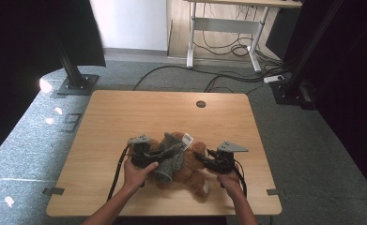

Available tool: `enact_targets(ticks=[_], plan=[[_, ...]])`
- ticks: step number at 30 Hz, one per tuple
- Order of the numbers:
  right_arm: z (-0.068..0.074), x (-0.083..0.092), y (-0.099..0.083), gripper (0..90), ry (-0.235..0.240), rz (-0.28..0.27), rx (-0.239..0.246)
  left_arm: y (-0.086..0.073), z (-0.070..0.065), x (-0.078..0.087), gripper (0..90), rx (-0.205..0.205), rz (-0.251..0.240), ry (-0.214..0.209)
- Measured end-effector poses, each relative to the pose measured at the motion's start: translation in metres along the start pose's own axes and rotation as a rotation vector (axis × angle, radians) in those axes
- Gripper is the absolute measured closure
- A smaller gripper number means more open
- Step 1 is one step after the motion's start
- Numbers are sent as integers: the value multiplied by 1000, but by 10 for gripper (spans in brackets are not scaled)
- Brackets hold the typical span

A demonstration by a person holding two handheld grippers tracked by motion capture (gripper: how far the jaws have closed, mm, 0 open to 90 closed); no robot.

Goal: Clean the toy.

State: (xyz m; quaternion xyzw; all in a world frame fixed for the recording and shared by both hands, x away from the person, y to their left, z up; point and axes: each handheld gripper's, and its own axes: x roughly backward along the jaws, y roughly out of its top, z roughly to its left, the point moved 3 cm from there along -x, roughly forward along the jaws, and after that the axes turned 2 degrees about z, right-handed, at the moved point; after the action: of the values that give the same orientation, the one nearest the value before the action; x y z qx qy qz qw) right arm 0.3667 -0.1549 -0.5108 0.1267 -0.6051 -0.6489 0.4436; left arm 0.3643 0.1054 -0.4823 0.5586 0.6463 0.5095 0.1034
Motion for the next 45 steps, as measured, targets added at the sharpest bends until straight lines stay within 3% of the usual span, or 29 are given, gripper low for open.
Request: enact_targets(ticks=[4, 7, 8, 9, 10, 13, 16, 20, 25, 28, 30, 32, 36, 45], plan=[[4, -1, 1, 622, 3, -14, 51, 23, -17, 0, 768, -41, -2, -22], [8, -3, 1, 623, 15, -15, 89, 39, -29, -10, 766, -75, 10, -22], [10, -3, 1, 623, 17, -15, 102, 47, -34, -25, 765, -90, 59, -8], [10, -3, 1, 623, 17, -15, 102, 47, -34, -25, 765, -90, 59, -8], [12, -4, 2, 623, 3, -18, 129, 48, -33, -33, 765, -95, 86, 9], [11, -4, 2, 626, -20, -17, 146, 43, -27, -52, 763, -73, 127, 29], [8, -3, -2, 629, -33, -13, 145, 37, -20, -54, 765, -55, 133, 33], [8, 0, -1, 640, -24, -37, 160, 30, -8, -44, 767, -30, 124, 35], [9, 5, -2, 643, -35, -42, 178, 25, 8, -17, 768, -34, 118, 92], [8, 7, -2, 644, -45, -45, 184, 20, 27, 0, 768, -1, 111, 120], [7, 7, -2, 643, -46, -46, 182, 17, 40, 12, 769, 46, 96, 106], [7, 7, -3, 644, -51, -45, 179, 14, 46, 21, 769, 54, 86, 100], [8, 8, -3, 644, -49, -46, 185, 12, 51, 34, 769, 72, 59, 90], [9, 8, -3, 644, -43, -49, 187, 19, 51, 59, 768, 67, 6, 126]])
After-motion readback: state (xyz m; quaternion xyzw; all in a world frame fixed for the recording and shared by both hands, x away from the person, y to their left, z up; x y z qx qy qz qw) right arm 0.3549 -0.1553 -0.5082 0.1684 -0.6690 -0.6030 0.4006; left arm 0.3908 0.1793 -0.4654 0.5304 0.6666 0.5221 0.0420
